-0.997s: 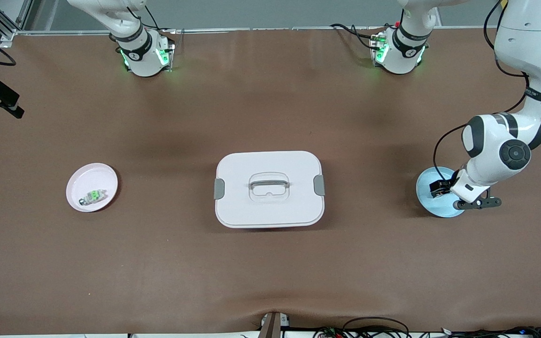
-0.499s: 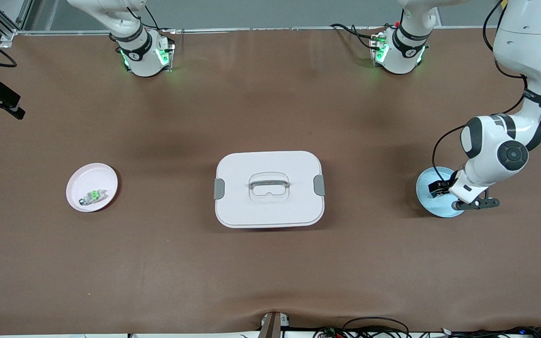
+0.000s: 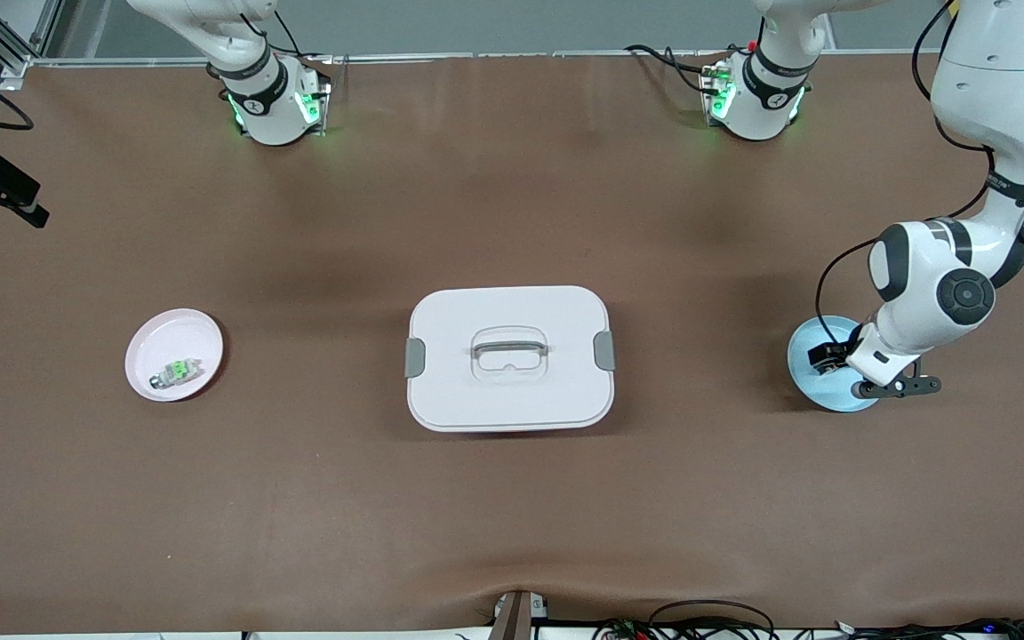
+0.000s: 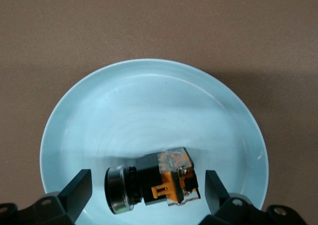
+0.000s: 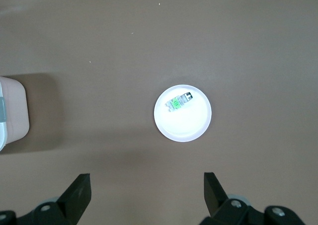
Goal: Transfer orange switch to right arm and place
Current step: 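Close the left gripper on the orange switch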
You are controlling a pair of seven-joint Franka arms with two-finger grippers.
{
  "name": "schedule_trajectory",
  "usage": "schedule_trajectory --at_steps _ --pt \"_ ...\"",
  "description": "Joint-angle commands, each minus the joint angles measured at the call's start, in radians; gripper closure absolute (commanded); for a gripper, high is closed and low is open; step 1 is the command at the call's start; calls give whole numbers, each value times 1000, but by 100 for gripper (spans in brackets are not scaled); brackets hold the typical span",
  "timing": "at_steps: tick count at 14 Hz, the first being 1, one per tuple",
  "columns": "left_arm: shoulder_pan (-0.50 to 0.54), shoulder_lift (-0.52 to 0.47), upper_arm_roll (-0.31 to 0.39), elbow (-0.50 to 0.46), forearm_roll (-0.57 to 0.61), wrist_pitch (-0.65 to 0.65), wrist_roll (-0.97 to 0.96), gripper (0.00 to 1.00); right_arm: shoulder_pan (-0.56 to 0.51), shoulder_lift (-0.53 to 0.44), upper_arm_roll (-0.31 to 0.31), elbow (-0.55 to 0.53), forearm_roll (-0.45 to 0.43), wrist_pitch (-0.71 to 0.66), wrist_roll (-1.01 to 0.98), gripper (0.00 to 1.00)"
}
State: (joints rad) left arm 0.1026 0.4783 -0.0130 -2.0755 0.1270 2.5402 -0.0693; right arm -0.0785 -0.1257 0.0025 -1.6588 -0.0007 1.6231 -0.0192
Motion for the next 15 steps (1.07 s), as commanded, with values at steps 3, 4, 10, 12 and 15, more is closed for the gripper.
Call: schedule_trajectory --at_steps 3,4,10,12,15 --pt "-6 13 -2 11 20 14 -65 0 2 4 1 14 -2 -12 -4 0" --pt "-6 13 -2 11 20 14 -69 0 2 4 1 14 -1 -12 -4 0" --pt "-9 28 -1 12 22 28 -69 0 2 6 1 14 -1 -12 -5 0" --pt "-9 28 -1 12 22 28 -66 10 6 6 1 14 -1 -12 -5 0" --pt "-9 29 -1 15 25 28 -66 48 11 8 1 14 -2 -11 -4 0"
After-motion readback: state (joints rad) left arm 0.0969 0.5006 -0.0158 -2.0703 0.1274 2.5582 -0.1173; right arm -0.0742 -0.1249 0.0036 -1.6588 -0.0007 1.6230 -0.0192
